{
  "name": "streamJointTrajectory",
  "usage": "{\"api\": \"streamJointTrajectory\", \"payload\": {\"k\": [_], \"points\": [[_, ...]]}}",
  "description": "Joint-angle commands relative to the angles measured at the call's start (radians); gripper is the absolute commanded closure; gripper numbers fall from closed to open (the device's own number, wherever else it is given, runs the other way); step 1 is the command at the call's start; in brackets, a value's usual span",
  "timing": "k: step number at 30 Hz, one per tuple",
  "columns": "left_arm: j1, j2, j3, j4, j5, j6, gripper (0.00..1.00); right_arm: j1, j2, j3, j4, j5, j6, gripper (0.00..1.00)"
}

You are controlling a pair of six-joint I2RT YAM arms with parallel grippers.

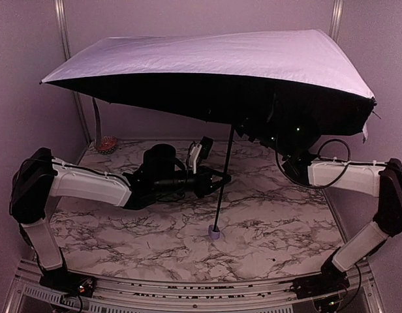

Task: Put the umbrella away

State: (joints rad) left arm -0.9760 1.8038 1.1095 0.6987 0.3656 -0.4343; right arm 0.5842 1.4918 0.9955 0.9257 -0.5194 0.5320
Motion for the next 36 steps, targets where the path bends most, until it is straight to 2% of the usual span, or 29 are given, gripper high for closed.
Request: {"api": "streamJointTrajectory", "payload": {"k": [1, 7, 12, 16, 20, 26, 27, 29, 30, 34, 36], "points": [[-0.008, -0.020, -0.004, 0.093, 0.020, 0.039, 1.00, -0.008, 0.066, 0.051, 0.319, 0.108, 0.137, 0.22], [-0.010, -0.032, -0.037, 0.177, 0.020, 0.034, 1.00, -0.026, 0.202, 0.051, 0.686, 0.218, 0.374, 0.26], [-0.014, -0.014, -0.053, 0.241, 0.020, 0.013, 1.00, -0.030, 0.301, 0.102, 0.856, 0.280, 0.467, 0.27], [-0.018, -0.003, -0.064, 0.278, 0.000, 0.010, 1.00, -0.030, 0.313, 0.119, 0.839, 0.296, 0.461, 0.28], [-0.023, -0.002, -0.098, 0.369, -0.051, 0.023, 1.00, -0.029, 0.290, 0.089, 0.827, 0.323, 0.448, 0.22], [-0.034, 0.012, -0.149, 0.524, -0.165, 0.023, 1.00, -0.028, 0.251, 0.061, 0.803, 0.348, 0.399, 0.25], [-0.036, 0.025, -0.149, 0.549, -0.164, 0.009, 1.00, -0.028, 0.257, 0.073, 0.809, 0.339, 0.405, 0.22], [-0.037, 0.051, -0.149, 0.606, -0.159, -0.023, 1.00, -0.028, 0.273, 0.109, 0.809, 0.306, 0.427, 0.03], [-0.038, 0.061, -0.151, 0.636, -0.160, -0.037, 1.00, -0.026, 0.281, 0.124, 0.806, 0.291, 0.438, 0.01], [-0.042, 0.086, -0.148, 0.704, -0.218, -0.060, 1.00, -0.016, 0.282, 0.114, 0.798, 0.308, 0.428, 0.01], [-0.043, 0.086, -0.145, 0.704, -0.253, -0.051, 1.00, -0.011, 0.266, 0.089, 0.793, 0.339, 0.398, 0.07]]}}
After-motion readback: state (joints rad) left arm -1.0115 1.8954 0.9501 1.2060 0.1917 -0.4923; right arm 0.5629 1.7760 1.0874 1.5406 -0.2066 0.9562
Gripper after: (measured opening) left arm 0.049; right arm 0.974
